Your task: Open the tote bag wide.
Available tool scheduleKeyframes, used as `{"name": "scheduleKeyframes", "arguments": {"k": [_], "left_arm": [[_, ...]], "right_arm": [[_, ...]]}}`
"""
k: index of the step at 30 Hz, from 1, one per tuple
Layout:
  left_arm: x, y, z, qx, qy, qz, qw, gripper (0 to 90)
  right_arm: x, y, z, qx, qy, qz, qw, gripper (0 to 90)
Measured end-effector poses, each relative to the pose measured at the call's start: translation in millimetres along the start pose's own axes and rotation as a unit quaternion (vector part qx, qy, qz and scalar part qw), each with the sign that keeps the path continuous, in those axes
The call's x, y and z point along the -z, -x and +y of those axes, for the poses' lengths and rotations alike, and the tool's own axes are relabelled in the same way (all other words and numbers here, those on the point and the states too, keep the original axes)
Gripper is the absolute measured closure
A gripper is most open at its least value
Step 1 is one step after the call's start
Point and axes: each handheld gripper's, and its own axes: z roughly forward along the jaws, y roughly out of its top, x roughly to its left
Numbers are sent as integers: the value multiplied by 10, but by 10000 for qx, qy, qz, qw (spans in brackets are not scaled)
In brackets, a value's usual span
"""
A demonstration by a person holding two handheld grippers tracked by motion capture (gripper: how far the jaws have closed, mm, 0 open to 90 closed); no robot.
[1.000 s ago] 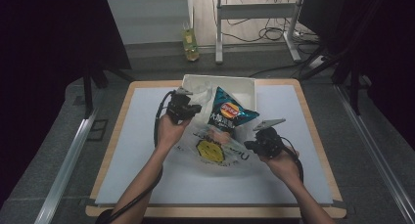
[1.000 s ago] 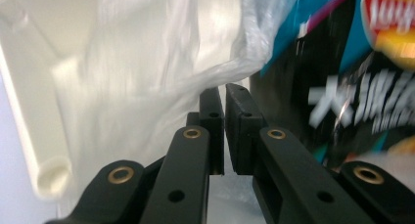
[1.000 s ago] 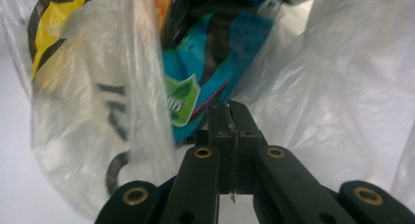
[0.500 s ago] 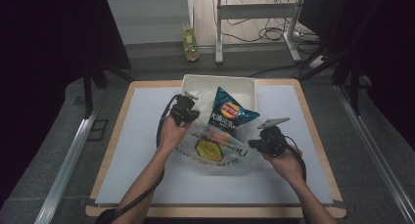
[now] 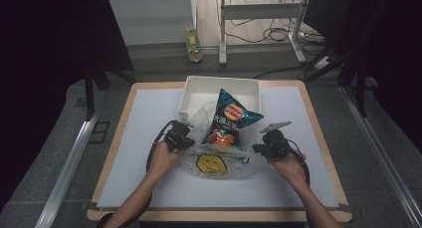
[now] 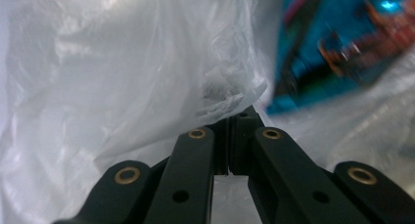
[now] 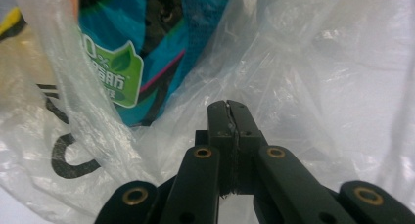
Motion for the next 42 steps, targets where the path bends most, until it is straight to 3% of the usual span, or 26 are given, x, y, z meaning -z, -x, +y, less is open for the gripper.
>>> {"name": "scheduleKeyframes", "arguments": {"k": [7,8,13,21,22,24,27,29,32,35,39,42], "left_arm": [[140,170,-288,-166,50,-220,9996,888],[166,210,-340,-272,74,-255,9993,888],[230,330,-469,-393,76,-382,9985,879],[319,400,-651,-292,75,-769,9966,878],[326,397,-647,-300,88,-769,9965,875],[376,392,-593,-383,341,-689,9963,839],[458,378,-458,-392,596,-568,9958,814],[456,357,-375,-431,639,-403,9962,820],[348,302,-342,-390,505,-300,9975,834],[262,255,-413,-397,231,-196,9988,851],[265,233,-533,-233,145,-368,9989,871],[303,293,-603,-309,121,-476,9983,878]], "right_arm": [[-80,5,-89,-26,-137,14,9999,889],[-88,6,-103,-19,-153,12,9999,889],[-116,-8,-188,-37,-224,48,9997,890],[-21,-53,-282,88,-329,-47,9994,890],[-15,-54,-288,66,-320,-23,9995,890],[-1,-57,-282,66,-275,-3,9996,890],[52,-92,-211,-9,11,87,10000,889],[62,-136,-158,40,123,118,9998,888],[16,-192,-128,127,96,212,9996,884],[-43,-251,-184,193,-80,319,9993,886],[-77,-290,-303,246,-266,368,9987,890],[-25,-300,-357,247,-308,431,9983,890]]}}
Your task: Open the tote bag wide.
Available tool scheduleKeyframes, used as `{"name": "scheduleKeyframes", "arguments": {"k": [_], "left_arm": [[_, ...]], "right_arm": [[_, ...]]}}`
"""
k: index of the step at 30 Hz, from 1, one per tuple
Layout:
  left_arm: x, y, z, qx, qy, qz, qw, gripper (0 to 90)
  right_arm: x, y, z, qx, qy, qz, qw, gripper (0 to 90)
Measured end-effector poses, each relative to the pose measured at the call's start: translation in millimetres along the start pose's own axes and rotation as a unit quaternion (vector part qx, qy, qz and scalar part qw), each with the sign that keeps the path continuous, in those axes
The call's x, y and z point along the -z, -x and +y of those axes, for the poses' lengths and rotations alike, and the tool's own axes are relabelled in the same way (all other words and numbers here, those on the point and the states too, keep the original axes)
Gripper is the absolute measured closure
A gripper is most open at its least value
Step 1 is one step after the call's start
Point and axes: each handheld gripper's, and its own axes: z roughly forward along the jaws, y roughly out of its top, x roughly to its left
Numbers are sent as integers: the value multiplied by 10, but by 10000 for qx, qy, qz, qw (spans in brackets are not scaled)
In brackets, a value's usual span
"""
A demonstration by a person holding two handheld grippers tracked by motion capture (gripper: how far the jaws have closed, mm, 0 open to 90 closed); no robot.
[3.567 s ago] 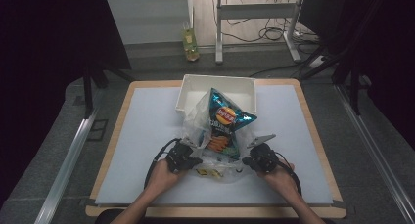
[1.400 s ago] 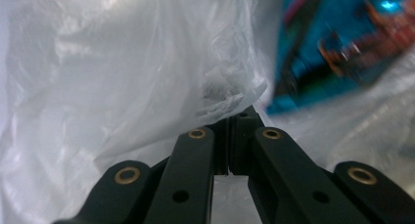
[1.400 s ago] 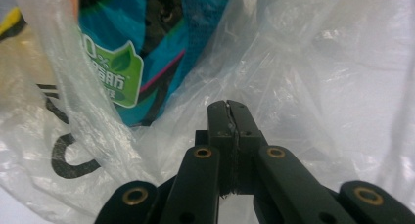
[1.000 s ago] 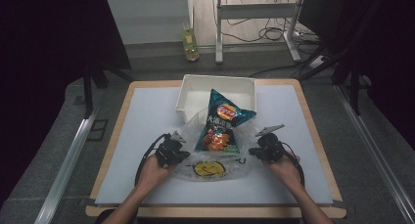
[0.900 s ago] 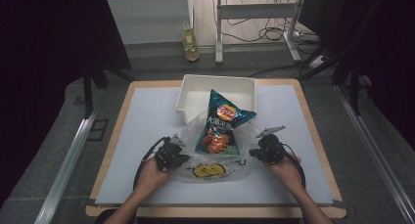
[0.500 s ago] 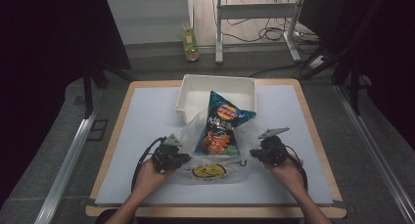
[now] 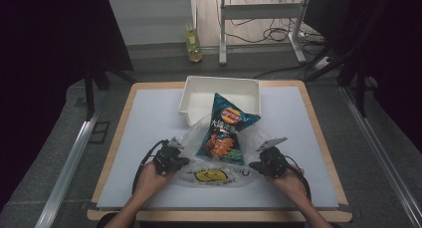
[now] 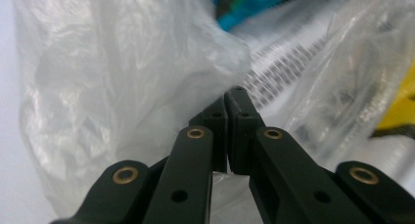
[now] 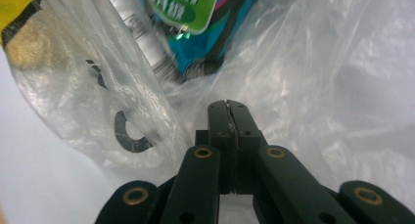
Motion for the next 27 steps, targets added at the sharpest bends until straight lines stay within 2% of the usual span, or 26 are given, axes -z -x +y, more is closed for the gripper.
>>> {"name": "scheduleKeyframes", "arguments": {"k": [10,14,16,19,23,25,27], "left_arm": [[105,350,-240,-114,-85,-487,9987,872],[127,524,-319,-176,-154,-801,9965,870],[132,569,-333,-230,-175,-845,9960,870],[147,559,-323,-286,-79,-660,9974,857],[265,406,-292,-128,408,-452,9981,853],[343,368,-283,-192,672,-293,9971,853],[393,361,-289,-204,904,-264,9953,850]], "right_arm": [[144,-132,-204,135,-140,92,9998,890],[192,-164,-260,168,-202,102,9996,891],[223,-181,-299,172,-228,115,9995,891],[232,-185,-307,172,-243,107,9995,890],[222,-179,-268,161,-145,129,9997,888],[237,-178,-244,130,-27,143,9998,887],[267,-178,-208,140,109,132,9998,879]]}}
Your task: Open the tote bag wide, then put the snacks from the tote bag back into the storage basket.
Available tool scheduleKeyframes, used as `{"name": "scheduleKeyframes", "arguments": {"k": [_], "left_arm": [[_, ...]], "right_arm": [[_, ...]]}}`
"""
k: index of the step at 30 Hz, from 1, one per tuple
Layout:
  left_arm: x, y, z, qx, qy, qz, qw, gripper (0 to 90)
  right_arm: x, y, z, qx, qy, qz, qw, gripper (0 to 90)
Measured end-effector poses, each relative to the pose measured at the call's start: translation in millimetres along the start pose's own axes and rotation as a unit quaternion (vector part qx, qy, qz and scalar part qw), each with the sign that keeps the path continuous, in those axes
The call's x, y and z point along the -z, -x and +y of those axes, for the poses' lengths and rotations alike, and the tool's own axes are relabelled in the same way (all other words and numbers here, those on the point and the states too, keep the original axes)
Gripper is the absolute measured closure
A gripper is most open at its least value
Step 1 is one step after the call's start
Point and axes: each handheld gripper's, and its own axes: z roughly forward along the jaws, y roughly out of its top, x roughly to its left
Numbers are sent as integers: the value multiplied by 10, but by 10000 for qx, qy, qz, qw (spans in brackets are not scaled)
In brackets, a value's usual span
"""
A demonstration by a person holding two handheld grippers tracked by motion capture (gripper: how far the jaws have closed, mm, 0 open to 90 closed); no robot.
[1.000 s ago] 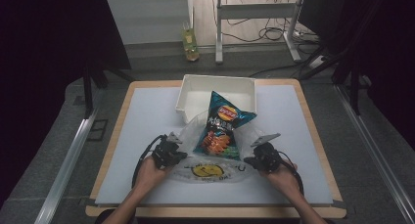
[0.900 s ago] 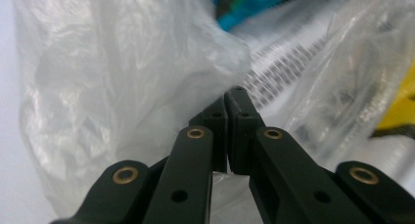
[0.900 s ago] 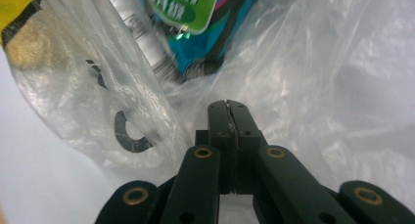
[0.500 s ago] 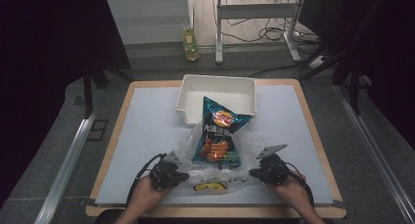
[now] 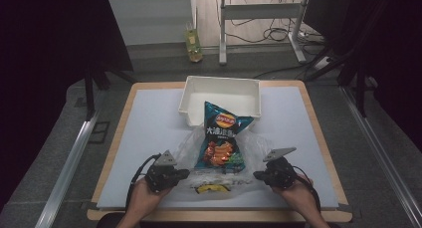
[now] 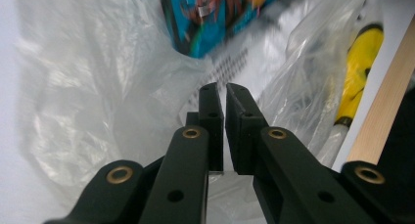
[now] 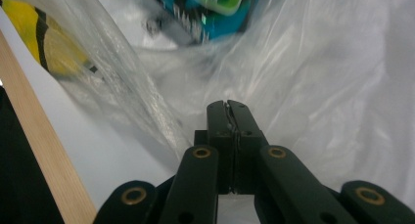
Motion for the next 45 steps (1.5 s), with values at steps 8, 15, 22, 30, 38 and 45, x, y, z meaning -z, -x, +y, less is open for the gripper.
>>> {"name": "scheduleKeyframes", "arguments": {"k": [8,15,22,30,38,45], "left_arm": [[202,96,-18,-171,833,69,9964,815],[305,113,-26,-244,1222,188,9920,783],[334,38,-89,-139,1181,375,9922,777],[345,-11,-119,-18,1216,530,9912,643],[330,-6,-128,-80,1218,627,9905,502],[317,-26,-148,-54,1207,644,9906,416]], "right_arm": [[150,3,135,24,525,-18,9986,852],[214,-9,245,78,741,-68,9972,831],[271,-9,358,89,900,-106,9958,790],[283,21,486,40,1028,-137,9946,720],[263,47,588,5,1113,-198,9936,642],[224,98,672,-73,1188,-253,9926,572]]}}
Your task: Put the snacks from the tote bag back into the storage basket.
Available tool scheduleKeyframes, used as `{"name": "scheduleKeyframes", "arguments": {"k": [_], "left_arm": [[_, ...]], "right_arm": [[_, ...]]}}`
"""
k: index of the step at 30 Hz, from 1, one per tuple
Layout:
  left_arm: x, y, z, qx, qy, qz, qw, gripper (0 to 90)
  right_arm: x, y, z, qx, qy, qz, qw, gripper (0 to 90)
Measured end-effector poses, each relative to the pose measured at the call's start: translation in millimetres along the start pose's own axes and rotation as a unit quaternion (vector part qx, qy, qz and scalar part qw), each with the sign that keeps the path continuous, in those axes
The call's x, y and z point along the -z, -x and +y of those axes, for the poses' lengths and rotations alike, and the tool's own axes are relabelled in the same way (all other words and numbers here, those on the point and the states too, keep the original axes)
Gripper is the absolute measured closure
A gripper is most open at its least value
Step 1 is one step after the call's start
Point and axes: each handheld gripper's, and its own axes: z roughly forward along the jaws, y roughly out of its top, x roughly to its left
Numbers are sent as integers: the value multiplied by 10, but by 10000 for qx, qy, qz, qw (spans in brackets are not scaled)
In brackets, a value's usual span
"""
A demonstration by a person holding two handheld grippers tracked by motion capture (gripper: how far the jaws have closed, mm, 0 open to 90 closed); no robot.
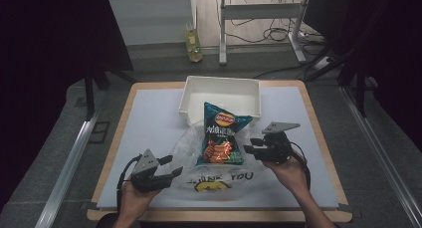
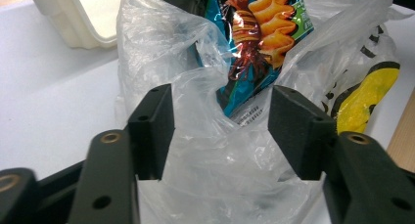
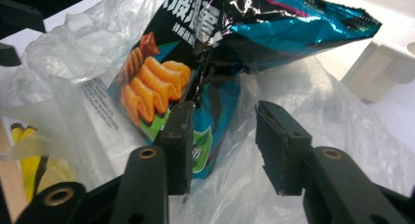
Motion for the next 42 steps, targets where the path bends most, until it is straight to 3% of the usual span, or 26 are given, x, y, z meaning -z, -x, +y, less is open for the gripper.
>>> {"name": "scheduleKeyframes", "arguments": {"k": [8,16,21,25,28,33,37,42], "left_arm": [[-32,-11,-28,55,-74,-37,10000,359],[-73,-24,-58,22,-246,2,9997,333],[-103,-68,-95,64,-400,48,9992,332],[-128,-83,-109,100,-477,24,9988,333],[-138,-73,-109,39,-522,44,9986,332],[-143,-67,-109,10,-551,59,9985,334],[-140,-69,-108,18,-537,42,9985,332],[-142,-67,-109,18,-535,37,9986,323]], "right_arm": [[-106,3,54,-75,43,-45,10000,509],[-273,-27,139,-110,114,76,9998,458],[-409,-43,184,-196,67,186,9996,453],[-522,-56,200,-213,-46,127,9997,456],[-596,-55,189,-229,-86,123,9996,510],[-646,-49,189,-286,-159,326,9989,705],[-661,-61,189,-217,-260,299,9990,839],[-659,-42,178,-320,-260,374,9984,895]]}}
